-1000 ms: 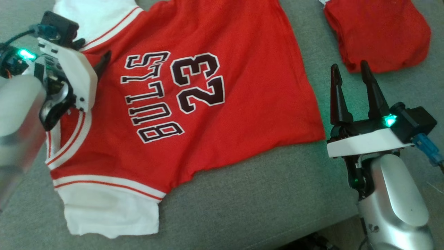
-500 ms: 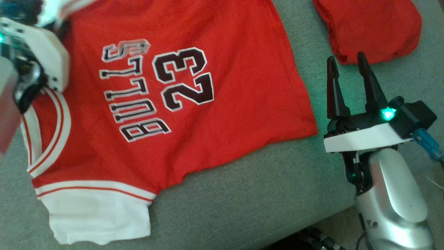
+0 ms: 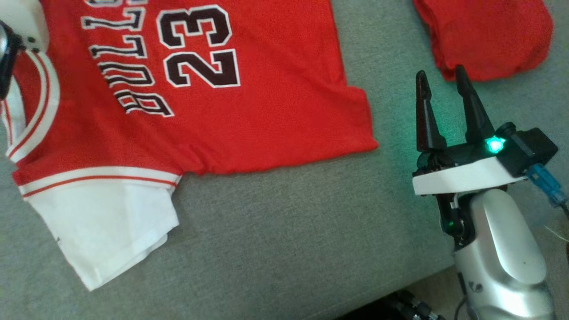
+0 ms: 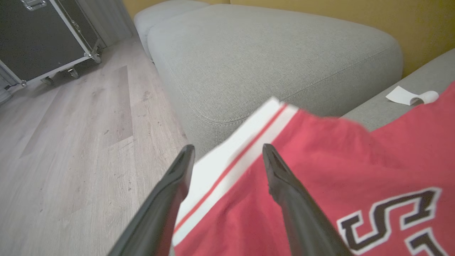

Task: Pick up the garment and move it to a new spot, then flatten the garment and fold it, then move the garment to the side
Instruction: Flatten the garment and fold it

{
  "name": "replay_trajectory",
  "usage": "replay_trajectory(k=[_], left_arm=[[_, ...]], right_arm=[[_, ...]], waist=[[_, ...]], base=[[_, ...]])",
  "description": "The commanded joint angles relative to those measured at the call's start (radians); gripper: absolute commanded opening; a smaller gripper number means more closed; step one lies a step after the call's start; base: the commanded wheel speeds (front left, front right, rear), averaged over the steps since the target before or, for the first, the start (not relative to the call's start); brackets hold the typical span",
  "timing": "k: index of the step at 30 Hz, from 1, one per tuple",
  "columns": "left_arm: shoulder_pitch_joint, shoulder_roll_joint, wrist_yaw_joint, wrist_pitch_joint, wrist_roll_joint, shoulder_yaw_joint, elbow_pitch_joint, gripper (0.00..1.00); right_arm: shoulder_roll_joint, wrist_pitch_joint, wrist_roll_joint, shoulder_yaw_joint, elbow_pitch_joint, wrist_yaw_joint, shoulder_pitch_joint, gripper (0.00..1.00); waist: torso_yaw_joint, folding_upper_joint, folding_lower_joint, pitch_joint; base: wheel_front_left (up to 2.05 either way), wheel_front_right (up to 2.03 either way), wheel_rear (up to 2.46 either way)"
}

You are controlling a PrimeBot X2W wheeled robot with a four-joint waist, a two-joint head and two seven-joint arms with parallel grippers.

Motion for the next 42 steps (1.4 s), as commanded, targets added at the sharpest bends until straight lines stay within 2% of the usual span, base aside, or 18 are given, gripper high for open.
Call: replay_trajectory(k=[1, 8, 13, 18, 19, 20, 22, 31, 37, 42], left_arm=[[-0.04, 0.024, -0.002, -0.023, 0.008, 0.023, 0.002, 1.0], [0.01, -0.023, -0.019, -0.133, -0.01, 0.037, 0.055, 1.0], [0.089, -0.052, -0.017, -0.166, -0.046, 0.099, 0.017, 1.0], [0.243, -0.055, 0.029, -0.168, -0.029, 0.239, -0.172, 1.0], [0.333, -0.064, 0.049, -0.168, -0.013, 0.305, -0.257, 1.0], [0.333, -0.064, 0.049, -0.168, -0.013, 0.305, -0.257, 1.0], [0.429, -0.077, 0.065, -0.168, 0.011, 0.365, -0.339, 1.0], [0.822, -0.185, 0.099, -0.168, 0.123, 0.571, -0.606, 1.0], [1.012, -0.271, 0.076, -0.168, 0.167, 0.667, -0.672, 1.0], [1.089, -0.331, 0.041, -0.168, 0.221, 0.718, -0.679, 1.0]], right_arm=[[0.001, -0.006, 0.003, 0.02, -0.032, -0.002, -0.015, 1.0], [0.001, -0.006, -0.026, 0.015, -0.024, -0.002, -0.014, 1.0], [0.001, -0.006, -0.063, -0.005, -0.009, -0.002, -0.001, 1.0], [0.001, -0.006, -0.096, -0.034, 0.013, -0.002, 0.02, 1.0], [0.001, -0.006, -0.102, -0.051, 0.025, -0.002, 0.033, 1.0], [0.001, -0.006, -0.102, -0.051, 0.025, -0.002, 0.033, 1.0], [0.001, -0.006, -0.106, -0.058, 0.035, -0.002, 0.047, 1.0], [0.001, -0.006, -0.114, -0.073, 0.064, -0.002, 0.129, 1.0], [0.001, -0.006, -0.097, -0.066, 0.07, -0.002, 0.172, 1.0], [0.001, -0.006, -0.087, -0.053, 0.075, -0.002, 0.18, 1.0]], waist=[[0.013, 0.0001, -0.0002, -0.011], [0.078, 0.0001, -0.0002, -0.082], [0.15, 0.0001, -0.0002, -0.157], [0.231, 0.0001, -0.0002, -0.241], [0.26, 0.0001, -0.0002, -0.277], [0.26, 0.0001, -0.0002, -0.277], [0.286, 0.0001, -0.0002, -0.31], [0.379, 0.0001, -0.0002, -0.419], [0.398, 0.0001, -0.0002, -0.447], [0.398, 0.0001, -0.0002, -0.45]], base=[[0.0, 0.0, 0.0], [0.0, 0.0, 0.0], [0.0, 0.0, 0.0], [0.0, 0.0, 0.0], [0.0, 0.0, 0.0], [0.0, 0.0, 0.0], [0.0, 0.0, 0.0], [0.0, 0.0, 0.0], [0.0, 0.0, 0.0], [0.0, 0.0, 0.0]])
